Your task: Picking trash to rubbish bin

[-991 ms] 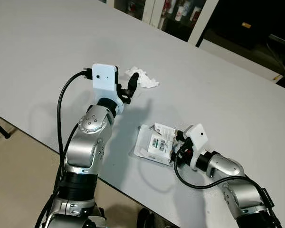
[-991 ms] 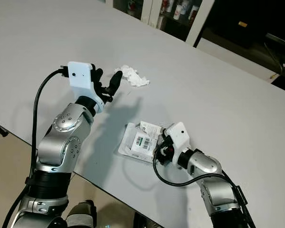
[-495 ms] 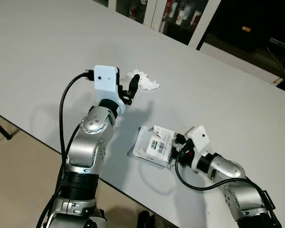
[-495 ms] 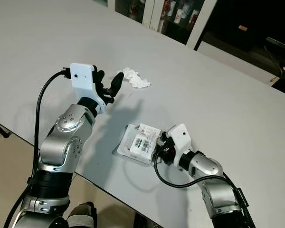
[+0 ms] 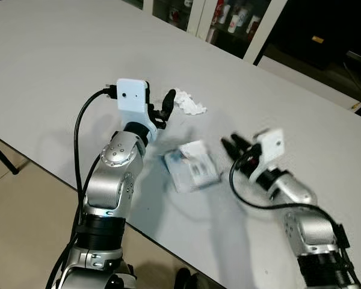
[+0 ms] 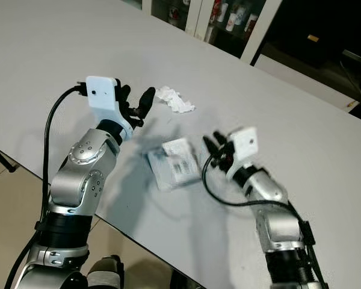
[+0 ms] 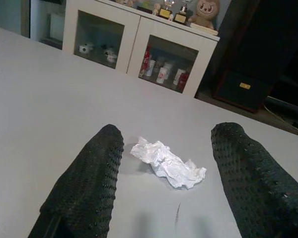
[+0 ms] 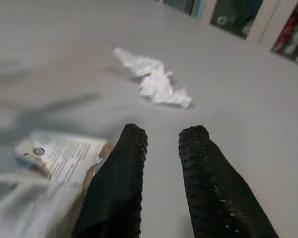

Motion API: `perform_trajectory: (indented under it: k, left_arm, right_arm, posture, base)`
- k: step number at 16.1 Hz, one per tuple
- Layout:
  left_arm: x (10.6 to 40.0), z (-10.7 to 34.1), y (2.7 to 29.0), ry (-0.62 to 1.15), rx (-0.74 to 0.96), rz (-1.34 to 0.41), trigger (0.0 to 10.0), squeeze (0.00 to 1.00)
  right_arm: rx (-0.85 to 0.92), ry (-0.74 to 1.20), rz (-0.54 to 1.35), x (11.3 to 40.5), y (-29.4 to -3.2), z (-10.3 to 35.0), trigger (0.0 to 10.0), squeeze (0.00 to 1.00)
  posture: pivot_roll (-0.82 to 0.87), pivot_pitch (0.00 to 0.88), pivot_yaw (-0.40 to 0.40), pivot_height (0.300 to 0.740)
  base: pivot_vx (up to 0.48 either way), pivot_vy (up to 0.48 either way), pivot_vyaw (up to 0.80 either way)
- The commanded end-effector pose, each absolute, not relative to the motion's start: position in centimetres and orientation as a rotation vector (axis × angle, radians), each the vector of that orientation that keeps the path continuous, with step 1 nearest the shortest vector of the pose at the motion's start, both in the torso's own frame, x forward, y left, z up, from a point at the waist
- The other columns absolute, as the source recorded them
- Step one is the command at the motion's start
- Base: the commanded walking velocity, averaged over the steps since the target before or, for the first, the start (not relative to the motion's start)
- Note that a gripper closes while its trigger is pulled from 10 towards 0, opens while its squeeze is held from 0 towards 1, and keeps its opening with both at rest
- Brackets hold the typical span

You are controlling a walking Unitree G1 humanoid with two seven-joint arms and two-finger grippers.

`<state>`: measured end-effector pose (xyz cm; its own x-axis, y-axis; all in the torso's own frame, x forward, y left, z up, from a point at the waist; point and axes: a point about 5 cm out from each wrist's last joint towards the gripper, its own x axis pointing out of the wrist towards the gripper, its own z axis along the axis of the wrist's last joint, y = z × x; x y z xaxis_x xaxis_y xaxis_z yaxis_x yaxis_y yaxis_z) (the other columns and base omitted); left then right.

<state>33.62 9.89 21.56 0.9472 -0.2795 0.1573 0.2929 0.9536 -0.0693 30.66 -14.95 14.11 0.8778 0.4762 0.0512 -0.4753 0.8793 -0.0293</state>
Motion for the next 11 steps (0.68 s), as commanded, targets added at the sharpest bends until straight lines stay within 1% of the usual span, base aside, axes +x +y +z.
perform_trajectory:
  k: [1,5,8,9,10,11]
  left_arm:
    - [33.6,21.6,9.0,-0.147,-0.096,-0.312,10.0,0.00]
    - [33.8,21.7,9.1,-0.150,-0.097,-0.305,10.0,0.00]
    - [33.7,21.7,8.9,-0.150,-0.100,-0.308,10.0,0.00]
    - [33.7,21.7,8.9,-0.150,-0.101,-0.306,10.0,0.00]
    - [33.8,21.8,9.1,-0.151,-0.102,-0.304,10.0,0.00]
    - [33.8,21.9,9.1,-0.151,-0.101,-0.303,10.0,0.00]
  right_arm:
    - [-0.026,-0.079,0.436,30.9,-15.9,14.5,0.0,0.00]
    - [-0.030,-0.158,0.382,31.9,-15.9,16.4,0.0,0.00]
    - [-0.049,-0.146,0.382,32.2,-15.8,16.5,0.0,0.00]
    - [-0.048,-0.130,0.380,32.1,-15.9,16.3,5.0,0.00]
    - [-0.060,-0.116,0.363,31.8,-16.3,16.1,10.0,0.60]
    - [-0.063,-0.113,0.351,31.6,-16.8,16.1,10.0,1.00]
  posture:
    - [0.26,0.153,-0.169,0.740]
    - [0.26,0.151,-0.173,0.740]
    - [0.26,0.152,-0.176,0.740]
    - [0.26,0.152,-0.177,0.740]
    - [0.26,0.152,-0.177,0.740]
    - [0.26,0.150,-0.176,0.740]
  base:
    - [0.000,0.000,0.00]
    - [0.000,0.000,0.00]
    - [0.000,0.000,0.00]
    - [0.000,0.000,0.00]
    - [0.000,0.000,0.00]
    - [0.000,0.000,0.00]
